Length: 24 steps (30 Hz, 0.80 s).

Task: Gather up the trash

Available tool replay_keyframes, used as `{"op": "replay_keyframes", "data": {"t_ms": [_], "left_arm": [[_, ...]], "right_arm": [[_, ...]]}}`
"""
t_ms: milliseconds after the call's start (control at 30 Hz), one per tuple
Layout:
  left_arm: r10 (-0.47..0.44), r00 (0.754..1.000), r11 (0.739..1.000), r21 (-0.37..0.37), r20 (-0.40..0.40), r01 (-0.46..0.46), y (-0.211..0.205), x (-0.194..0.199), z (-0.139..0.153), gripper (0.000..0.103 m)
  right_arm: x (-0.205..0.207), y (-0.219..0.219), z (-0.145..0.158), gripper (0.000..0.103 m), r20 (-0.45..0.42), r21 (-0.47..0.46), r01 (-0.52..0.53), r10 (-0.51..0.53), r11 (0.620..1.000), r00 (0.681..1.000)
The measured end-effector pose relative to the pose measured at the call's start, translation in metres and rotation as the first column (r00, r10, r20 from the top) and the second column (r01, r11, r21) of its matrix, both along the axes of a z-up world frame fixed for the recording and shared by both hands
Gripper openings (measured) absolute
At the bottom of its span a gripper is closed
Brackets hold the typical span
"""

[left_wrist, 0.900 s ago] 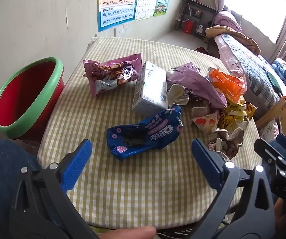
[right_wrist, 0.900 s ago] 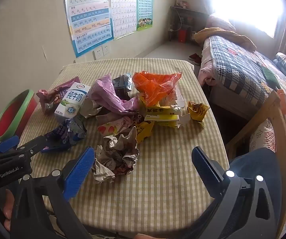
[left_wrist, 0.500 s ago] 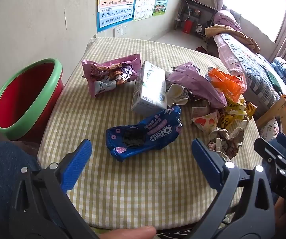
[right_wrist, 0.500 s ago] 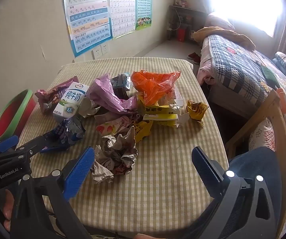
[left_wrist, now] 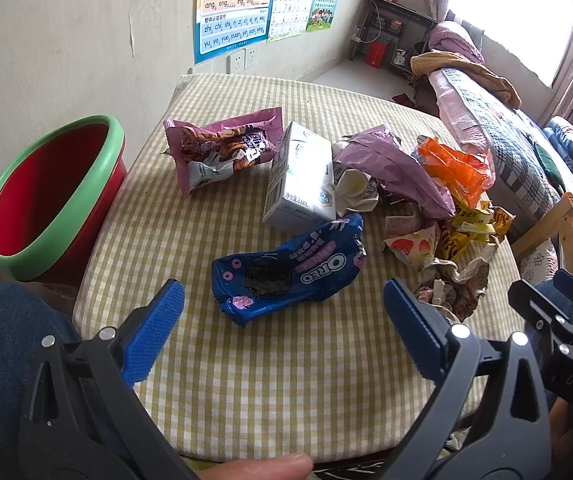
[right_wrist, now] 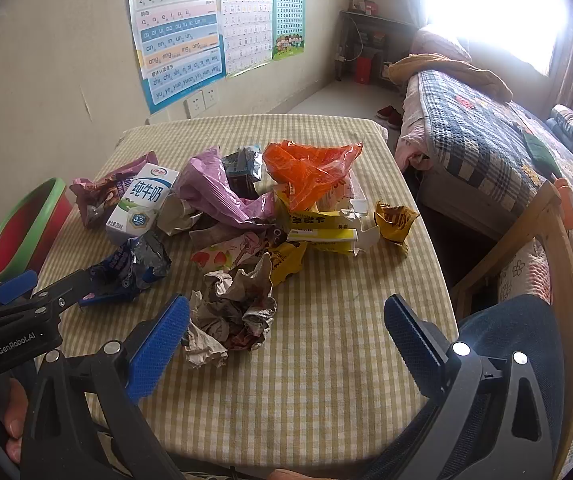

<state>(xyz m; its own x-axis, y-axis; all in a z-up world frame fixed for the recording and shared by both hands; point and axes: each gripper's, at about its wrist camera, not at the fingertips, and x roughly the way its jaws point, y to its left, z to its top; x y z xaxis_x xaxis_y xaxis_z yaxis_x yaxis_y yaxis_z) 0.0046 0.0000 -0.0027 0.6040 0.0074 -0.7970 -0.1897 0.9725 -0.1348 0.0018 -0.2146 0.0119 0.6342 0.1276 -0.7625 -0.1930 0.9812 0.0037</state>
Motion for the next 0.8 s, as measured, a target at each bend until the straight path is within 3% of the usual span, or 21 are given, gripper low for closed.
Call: {"op": "replay_keyframes", "data": {"t_ms": [800], "left_arm": [[0.001,1.000,1.000,-0.004,0.005,-0.001,0.0007,-0.0005,0.0031,0.098]], "right_arm": [[0.0000,0.0006,-0.0007,0.094,-0.002,-0.007,-0.003,0.003,1.000,1.000]]}}
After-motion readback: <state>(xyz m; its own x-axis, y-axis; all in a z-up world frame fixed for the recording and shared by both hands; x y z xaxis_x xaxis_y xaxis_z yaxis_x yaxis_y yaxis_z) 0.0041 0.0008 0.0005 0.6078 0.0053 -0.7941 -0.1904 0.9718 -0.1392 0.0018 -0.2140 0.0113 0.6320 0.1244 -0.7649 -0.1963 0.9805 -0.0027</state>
